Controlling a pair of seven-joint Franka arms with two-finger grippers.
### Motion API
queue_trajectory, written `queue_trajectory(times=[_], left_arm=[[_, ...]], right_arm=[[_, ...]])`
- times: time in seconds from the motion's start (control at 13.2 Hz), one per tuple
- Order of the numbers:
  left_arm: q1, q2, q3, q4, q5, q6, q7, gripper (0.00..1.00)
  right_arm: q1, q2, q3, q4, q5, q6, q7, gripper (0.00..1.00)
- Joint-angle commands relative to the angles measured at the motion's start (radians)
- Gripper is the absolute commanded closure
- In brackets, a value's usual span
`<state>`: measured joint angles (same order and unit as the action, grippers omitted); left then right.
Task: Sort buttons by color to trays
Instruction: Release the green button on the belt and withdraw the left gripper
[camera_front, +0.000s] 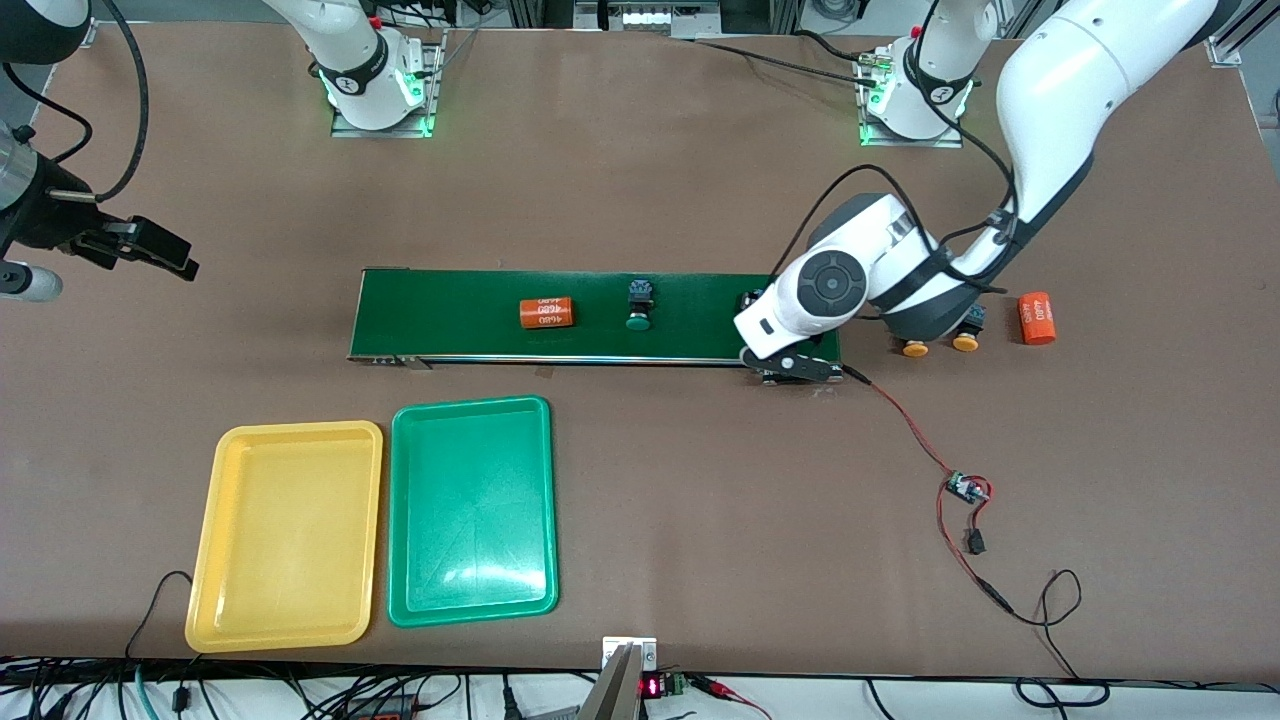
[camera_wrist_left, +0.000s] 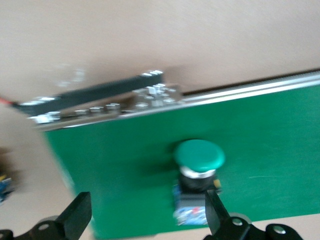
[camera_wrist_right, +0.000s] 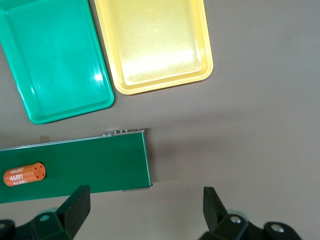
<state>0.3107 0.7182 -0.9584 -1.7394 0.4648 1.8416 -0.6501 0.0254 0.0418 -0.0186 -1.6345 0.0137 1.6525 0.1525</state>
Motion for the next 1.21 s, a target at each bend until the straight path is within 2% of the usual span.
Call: queue_trajectory(times=[0.0,0.15,0.53,0.68,0.76,0.83,0.98,1.13], left_arm=[[-0.002,-0.026,-0.002,0.174,-0.012,-0.21,0.007,0.0],[0.013,-0.023,0.024,0.257,0.0,-0.294,0.009,0.0],[0.178,-0.031,0.032,0.296,0.003,-0.318,0.231,0.0],[0.247,-0.036,0.032,0.296,0.002,-0.34,0.324,0.0],[0.251,-0.069,0.074,0.285,-0.008,-0.338,0.396,0.0],[0.225,-0.107,0.154,0.278,-0.015,-0.335,0.473,0.0],[0.104,-0.193,0.384,0.236,-0.04,-0.32,0.637,0.0],[0.02,-0.25,0.598,0.146,-0.141,-0.258,0.739,0.0]], right_arm=[[0.004,0.052,0.009,0.016,-0.032,0.003,-0.008,0.0],[0.007,0.072,0.013,0.016,-0.04,-0.002,-0.008,0.0],[0.022,0.047,0.016,-0.005,-0.034,-0.054,0.012,0.0],[0.025,0.011,0.016,-0.057,-0.032,-0.045,0.012,0.0],[0.025,-0.026,0.016,-0.114,-0.031,-0.018,0.012,0.0],[0.025,-0.093,0.016,-0.211,-0.031,0.037,0.012,0.0],[0.025,-0.222,0.017,-0.414,-0.031,0.16,0.013,0.0],[0.03,-0.308,0.017,-0.557,-0.018,0.243,0.022,0.0]])
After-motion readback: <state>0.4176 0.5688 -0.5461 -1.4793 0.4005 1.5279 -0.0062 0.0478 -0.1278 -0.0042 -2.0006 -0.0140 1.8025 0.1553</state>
